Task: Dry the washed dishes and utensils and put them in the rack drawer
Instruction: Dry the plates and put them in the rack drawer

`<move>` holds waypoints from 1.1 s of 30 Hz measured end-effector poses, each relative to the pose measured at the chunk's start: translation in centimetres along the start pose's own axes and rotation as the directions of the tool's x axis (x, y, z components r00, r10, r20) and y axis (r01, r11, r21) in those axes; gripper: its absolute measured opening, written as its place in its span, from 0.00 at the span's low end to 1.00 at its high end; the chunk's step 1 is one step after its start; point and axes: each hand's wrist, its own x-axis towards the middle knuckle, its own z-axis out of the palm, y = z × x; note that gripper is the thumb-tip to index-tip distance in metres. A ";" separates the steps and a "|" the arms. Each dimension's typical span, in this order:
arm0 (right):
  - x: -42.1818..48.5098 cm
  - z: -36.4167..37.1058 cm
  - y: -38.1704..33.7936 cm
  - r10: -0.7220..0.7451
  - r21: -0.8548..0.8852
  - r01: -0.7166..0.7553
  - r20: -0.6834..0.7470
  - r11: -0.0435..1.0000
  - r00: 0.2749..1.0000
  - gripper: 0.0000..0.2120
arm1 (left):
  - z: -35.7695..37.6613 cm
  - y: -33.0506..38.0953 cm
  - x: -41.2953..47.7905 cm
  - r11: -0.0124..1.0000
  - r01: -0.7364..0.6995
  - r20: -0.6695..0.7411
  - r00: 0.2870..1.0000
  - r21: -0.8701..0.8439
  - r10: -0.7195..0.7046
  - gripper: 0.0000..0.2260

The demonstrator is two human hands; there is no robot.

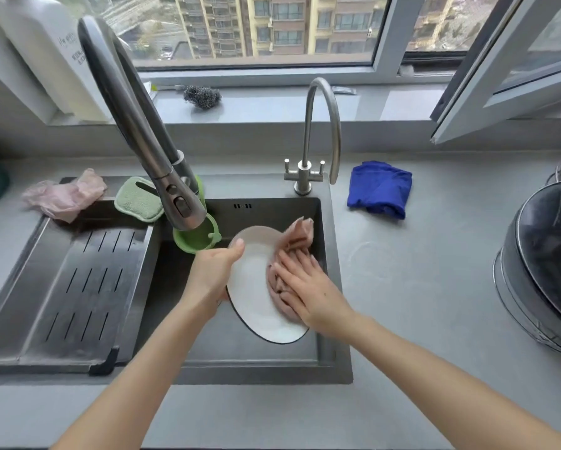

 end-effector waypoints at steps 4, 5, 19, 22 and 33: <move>3.9 -1.3 -1.4 -0.239 -0.106 0.224 -0.155 0.969 0.959 0.31 | -0.5 0.6 -0.1 0.999 0.000 0.090 0.996 0.042 -0.004 0.14; 4.4 -2.0 -1.2 -0.253 -0.129 0.232 -0.182 0.964 0.950 0.33 | -0.7 0.7 -0.1 0.998 -0.025 0.095 0.995 0.051 0.020 0.13; 2.0 -1.2 -3.9 0.761 0.938 -0.259 0.341 -0.232 0.552 0.09 | 2.7 1.2 -1.2 0.964 -0.250 -0.323 0.908 0.095 0.268 0.20; 1.5 0.2 -5.3 0.825 0.902 -0.148 0.431 -0.406 0.366 0.09 | 4.7 -0.8 -3.6 0.948 -0.309 -0.409 0.857 0.080 0.314 0.18; 1.5 -9.4 -1.5 0.368 0.375 -0.362 0.058 0.854 0.928 0.14 | 0.1 1.7 0.5 0.918 -0.162 0.418 0.908 0.362 -0.005 0.11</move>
